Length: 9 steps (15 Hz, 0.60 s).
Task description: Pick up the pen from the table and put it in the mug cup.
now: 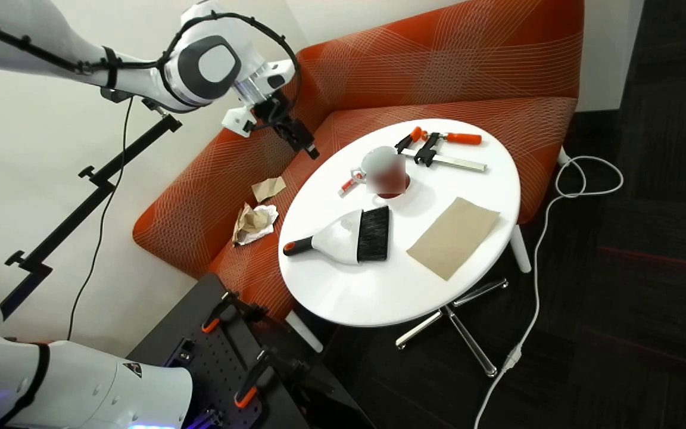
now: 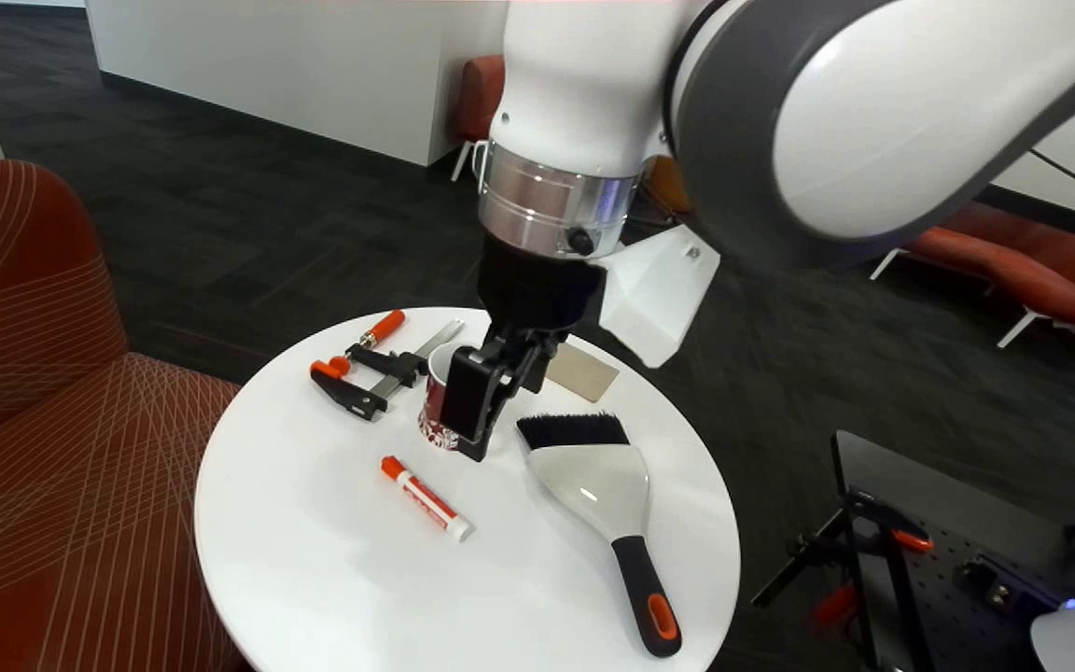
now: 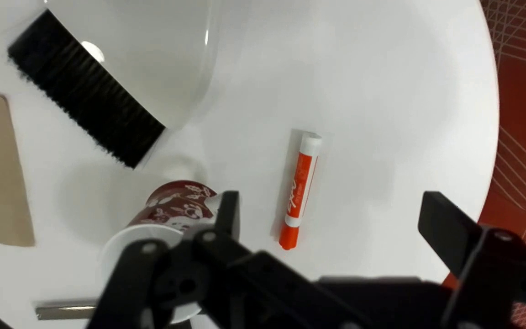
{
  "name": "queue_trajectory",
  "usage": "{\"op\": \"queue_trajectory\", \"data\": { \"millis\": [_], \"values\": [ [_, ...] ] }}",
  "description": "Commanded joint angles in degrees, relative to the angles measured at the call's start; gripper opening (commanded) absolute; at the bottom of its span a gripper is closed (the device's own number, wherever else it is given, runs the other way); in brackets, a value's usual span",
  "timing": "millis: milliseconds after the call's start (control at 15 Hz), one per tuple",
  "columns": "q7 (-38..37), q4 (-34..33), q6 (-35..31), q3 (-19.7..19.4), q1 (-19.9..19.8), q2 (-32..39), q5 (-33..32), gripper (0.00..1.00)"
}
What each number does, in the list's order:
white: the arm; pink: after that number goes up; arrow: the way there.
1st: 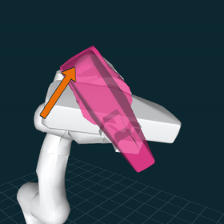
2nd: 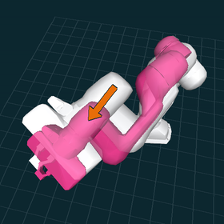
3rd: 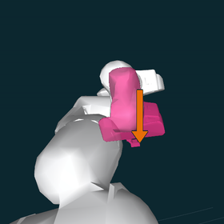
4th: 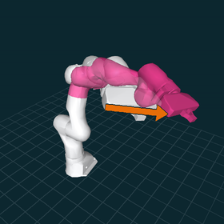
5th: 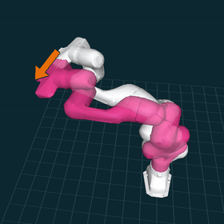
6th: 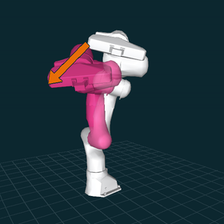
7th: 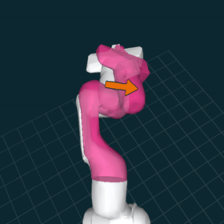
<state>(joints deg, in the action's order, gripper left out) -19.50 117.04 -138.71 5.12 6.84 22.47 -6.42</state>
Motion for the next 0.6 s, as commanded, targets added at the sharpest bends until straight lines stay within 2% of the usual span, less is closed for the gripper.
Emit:
{"op": "queue_trajectory", "data": {
  "millis": [0, 533],
  "values": [
    [2.8, -6.3, -1.8, -1.3, 0.9, 6.5, 1.3, 1.00],
    [4.1, -17.1, 0.2, -2.2, 2.5, 16.8, 1.3, 1.00]
  ]
}}
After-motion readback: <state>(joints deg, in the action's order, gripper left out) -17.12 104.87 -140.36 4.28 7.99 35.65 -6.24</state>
